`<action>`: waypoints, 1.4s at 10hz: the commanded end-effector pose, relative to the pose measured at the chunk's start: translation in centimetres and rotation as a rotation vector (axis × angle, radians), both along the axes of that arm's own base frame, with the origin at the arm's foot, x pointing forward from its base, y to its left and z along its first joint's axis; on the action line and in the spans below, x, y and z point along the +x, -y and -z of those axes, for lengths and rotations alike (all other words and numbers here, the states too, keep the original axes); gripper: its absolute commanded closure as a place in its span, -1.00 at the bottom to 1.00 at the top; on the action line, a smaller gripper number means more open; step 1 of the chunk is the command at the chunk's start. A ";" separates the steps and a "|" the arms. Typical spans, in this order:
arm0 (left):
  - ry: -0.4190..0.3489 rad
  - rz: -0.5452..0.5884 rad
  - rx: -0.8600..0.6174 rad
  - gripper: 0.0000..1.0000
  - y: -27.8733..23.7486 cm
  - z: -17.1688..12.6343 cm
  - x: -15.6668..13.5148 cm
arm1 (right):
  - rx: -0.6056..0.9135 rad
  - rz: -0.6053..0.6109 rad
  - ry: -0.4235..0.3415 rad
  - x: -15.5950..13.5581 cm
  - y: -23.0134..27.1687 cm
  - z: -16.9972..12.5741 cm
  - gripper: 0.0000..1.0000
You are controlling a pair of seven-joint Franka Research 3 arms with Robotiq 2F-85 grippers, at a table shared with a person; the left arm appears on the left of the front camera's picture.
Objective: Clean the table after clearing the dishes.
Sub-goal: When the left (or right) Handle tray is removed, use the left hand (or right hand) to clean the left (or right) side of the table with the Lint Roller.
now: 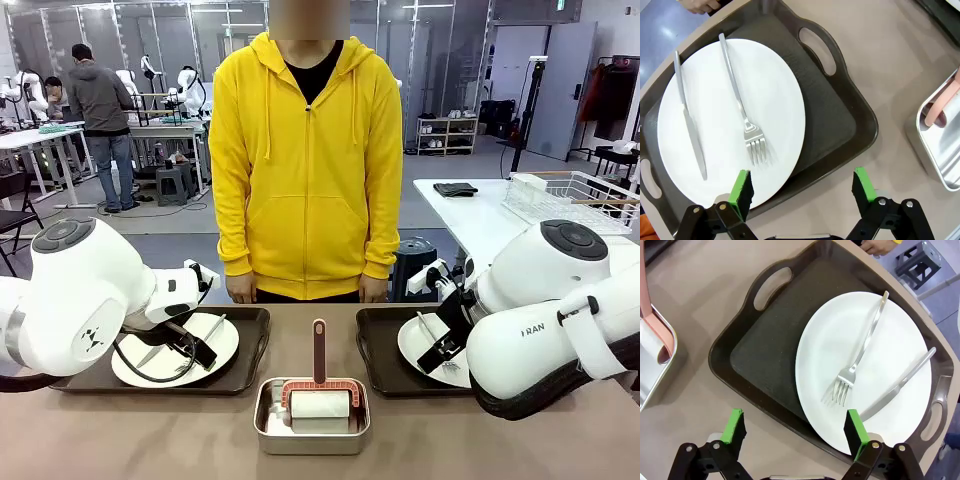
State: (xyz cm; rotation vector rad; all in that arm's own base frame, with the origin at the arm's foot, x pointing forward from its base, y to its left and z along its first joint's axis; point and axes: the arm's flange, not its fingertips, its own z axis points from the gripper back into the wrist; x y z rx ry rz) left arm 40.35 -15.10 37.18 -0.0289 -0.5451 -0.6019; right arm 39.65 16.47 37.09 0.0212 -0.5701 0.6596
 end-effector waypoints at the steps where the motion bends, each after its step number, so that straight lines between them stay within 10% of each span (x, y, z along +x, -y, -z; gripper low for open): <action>1: 0.000 0.000 0.000 -1.00 0.0 0.0 0.0 | 0.000 0.000 0.000 0.0 0.0 0.0 -1.00; 10: 0.000 0.001 0.000 -1.00 0.0 0.0 0.0 | -0.001 0.000 0.000 0.0 0.1 0.0 -1.00; 14: -0.210 0.093 -0.130 -1.00 -0.5 -5.2 3.3 | 0.166 -0.007 -0.171 4.2 1.7 -4.9 -1.00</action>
